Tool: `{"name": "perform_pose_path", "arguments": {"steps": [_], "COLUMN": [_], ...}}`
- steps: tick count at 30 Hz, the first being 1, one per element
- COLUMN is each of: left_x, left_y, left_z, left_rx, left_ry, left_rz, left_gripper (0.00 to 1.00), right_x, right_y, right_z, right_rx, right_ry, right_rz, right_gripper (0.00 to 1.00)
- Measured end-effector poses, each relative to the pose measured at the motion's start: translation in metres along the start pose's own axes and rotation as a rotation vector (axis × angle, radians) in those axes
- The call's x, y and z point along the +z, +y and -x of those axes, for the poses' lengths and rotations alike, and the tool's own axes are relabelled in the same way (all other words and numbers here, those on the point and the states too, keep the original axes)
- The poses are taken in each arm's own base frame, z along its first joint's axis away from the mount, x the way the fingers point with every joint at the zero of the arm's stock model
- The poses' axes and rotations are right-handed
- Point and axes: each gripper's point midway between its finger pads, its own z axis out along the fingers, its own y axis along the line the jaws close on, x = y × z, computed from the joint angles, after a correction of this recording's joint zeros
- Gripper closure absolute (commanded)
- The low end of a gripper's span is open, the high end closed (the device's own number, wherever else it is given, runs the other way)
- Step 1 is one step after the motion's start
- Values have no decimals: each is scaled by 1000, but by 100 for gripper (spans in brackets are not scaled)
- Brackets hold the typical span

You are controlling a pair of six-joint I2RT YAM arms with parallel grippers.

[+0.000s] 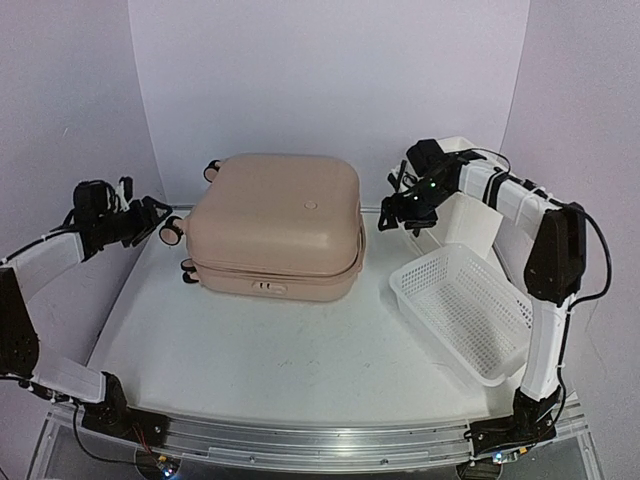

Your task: Open, take out, and arrange the luggage

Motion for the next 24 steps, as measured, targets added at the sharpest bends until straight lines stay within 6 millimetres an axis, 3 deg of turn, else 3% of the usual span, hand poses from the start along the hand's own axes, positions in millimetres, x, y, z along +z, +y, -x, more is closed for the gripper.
{"name": "perform_pose_path", "arguments": {"steps": [4,6,10,14,16,24], "left_x": [22,30,51,73,78,74], "left_y": [-62,-76,-63,-42,-44,-54], "left_z": [26,36,36,5,-2,-16], "left_rx": [228,302,332,281,266,305], "left_ry": [47,61,152,291,318,320], "left_rz": [-34,-43,-13,-30,-67,-111], "left_gripper": [24,24,24,22,23,30], "right_x": [-17,-13,4,12,14,15], "right_y": [29,49,92,121,134,144], "right_z": [-17,-26,-52,-68,-69,-58], "right_rx": [106,145,211,282,314,394], "right_ry": [19,42,110,146,145,115], "right_rz": [133,201,316,395,431,476], "right_gripper": [8,4,2,2,2,2]}}
